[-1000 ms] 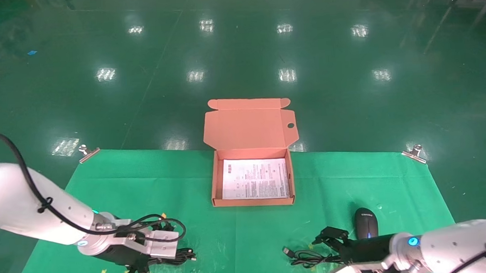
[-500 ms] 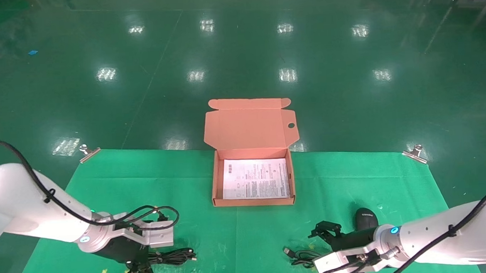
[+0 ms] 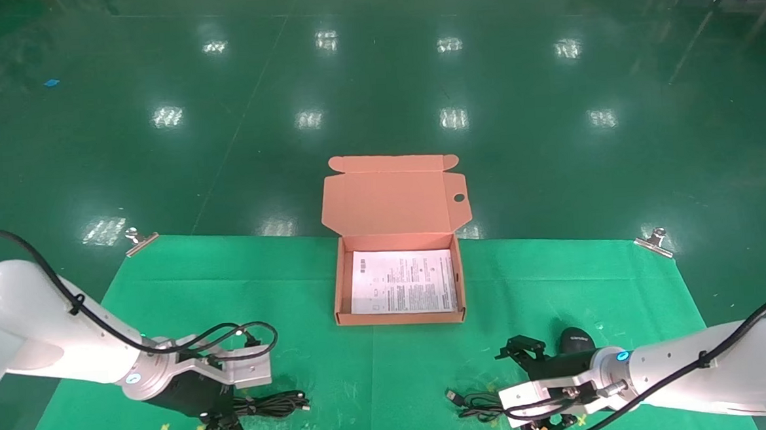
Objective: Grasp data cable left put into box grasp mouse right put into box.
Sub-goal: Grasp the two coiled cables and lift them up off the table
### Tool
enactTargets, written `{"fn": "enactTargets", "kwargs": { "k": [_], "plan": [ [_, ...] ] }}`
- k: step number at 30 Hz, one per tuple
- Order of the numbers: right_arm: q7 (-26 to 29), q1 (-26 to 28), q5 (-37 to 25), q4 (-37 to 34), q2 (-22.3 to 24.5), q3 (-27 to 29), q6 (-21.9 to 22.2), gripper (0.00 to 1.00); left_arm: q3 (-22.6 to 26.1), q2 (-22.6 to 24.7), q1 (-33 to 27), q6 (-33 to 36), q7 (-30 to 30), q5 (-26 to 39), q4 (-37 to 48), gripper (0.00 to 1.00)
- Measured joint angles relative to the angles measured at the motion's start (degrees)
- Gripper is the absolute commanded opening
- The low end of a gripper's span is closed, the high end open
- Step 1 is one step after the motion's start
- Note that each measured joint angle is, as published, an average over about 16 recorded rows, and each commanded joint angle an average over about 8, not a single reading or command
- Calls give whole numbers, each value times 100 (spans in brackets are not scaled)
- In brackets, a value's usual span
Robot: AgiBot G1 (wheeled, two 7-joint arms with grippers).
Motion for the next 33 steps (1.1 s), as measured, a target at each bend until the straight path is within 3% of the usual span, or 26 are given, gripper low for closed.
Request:
{"fn": "enactTargets", "kwargs": {
  "k": [33],
  "plan": [
    [0,-4,2,20,7,3,4,0,1,-12,-1,15,-8,3,-22,0]
  ]
}}
